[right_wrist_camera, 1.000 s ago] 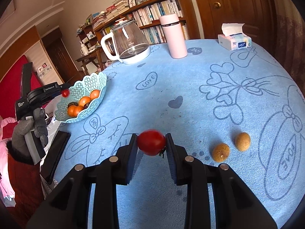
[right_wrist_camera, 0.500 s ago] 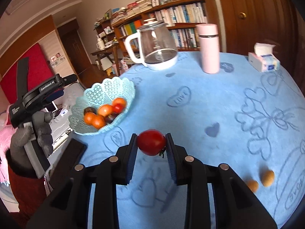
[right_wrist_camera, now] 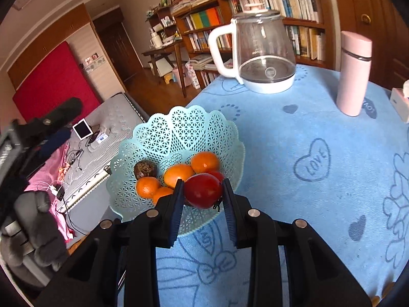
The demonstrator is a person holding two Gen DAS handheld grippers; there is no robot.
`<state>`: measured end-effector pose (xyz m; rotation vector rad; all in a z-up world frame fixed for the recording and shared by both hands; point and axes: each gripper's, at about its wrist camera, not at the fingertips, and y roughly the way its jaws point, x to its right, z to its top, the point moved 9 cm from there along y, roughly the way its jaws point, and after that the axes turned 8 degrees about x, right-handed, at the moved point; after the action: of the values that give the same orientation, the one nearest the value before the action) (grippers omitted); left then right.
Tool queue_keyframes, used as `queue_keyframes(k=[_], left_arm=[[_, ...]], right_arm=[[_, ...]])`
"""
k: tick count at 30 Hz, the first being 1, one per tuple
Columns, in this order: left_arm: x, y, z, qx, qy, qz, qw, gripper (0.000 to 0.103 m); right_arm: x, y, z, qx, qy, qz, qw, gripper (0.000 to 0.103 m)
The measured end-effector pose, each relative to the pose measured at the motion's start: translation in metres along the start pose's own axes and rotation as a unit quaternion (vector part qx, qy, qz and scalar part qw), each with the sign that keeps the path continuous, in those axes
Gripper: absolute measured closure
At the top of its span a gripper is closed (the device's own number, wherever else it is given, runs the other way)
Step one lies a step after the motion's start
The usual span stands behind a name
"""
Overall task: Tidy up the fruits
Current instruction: 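Lower the cherry tomato into the green basket and open the right tool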
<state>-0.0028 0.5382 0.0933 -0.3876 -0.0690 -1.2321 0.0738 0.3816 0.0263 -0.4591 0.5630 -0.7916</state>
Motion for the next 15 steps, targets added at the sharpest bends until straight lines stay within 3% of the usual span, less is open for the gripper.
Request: queue_keyframes(k=[9,15], left_arm=[[-0.003,0.000,0.000,-0.002,-0.007,0.000,1.0000,0.007],[-0.002,-0.001,0.000,-0.001,-0.006,-0.003,1.0000,0.006]], right_arm=[[-0.022,0.018,-0.015,-0.030,-0.007,0.024,0.999,0.072],[-0.027,0.008,-0.019,-0.023,0.002,0.035,0.999,0.070]])
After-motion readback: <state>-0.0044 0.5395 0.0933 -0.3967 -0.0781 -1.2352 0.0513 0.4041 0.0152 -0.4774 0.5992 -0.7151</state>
